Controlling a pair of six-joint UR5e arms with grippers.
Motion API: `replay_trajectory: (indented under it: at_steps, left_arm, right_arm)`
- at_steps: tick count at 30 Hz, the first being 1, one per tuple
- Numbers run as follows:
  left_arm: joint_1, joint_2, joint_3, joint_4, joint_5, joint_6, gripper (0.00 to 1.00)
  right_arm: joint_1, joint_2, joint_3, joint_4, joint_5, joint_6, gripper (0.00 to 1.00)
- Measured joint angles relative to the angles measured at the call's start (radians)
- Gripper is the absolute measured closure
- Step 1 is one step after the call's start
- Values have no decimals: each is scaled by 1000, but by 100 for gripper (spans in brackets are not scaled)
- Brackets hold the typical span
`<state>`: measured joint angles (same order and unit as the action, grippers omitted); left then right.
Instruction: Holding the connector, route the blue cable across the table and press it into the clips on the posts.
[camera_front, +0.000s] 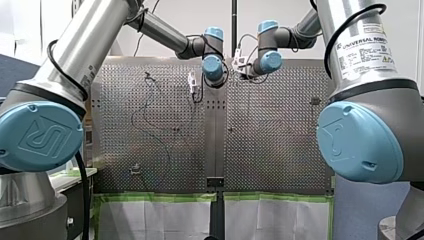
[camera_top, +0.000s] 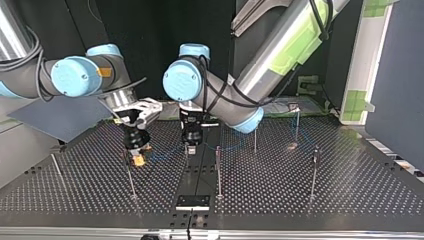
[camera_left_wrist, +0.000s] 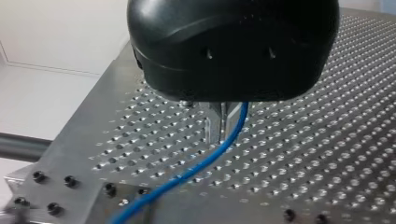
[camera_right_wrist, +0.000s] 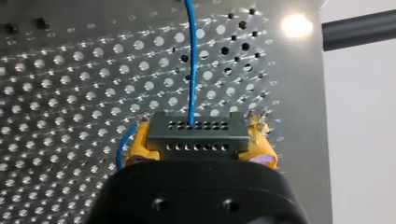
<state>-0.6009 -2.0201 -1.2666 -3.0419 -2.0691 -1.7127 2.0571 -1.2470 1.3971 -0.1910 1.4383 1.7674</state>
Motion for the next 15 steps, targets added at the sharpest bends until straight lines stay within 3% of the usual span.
replay_trajectory:
  at_steps: [10,15]
  left_arm:
    - [-7,0,-83,82,-47,-24,100]
    - [-6,-1,-128,128,-46,-29,100]
  right_arm:
    - [3,0,56,-4,4,-1,100]
    - [1,2,94,-13,11,-2,100]
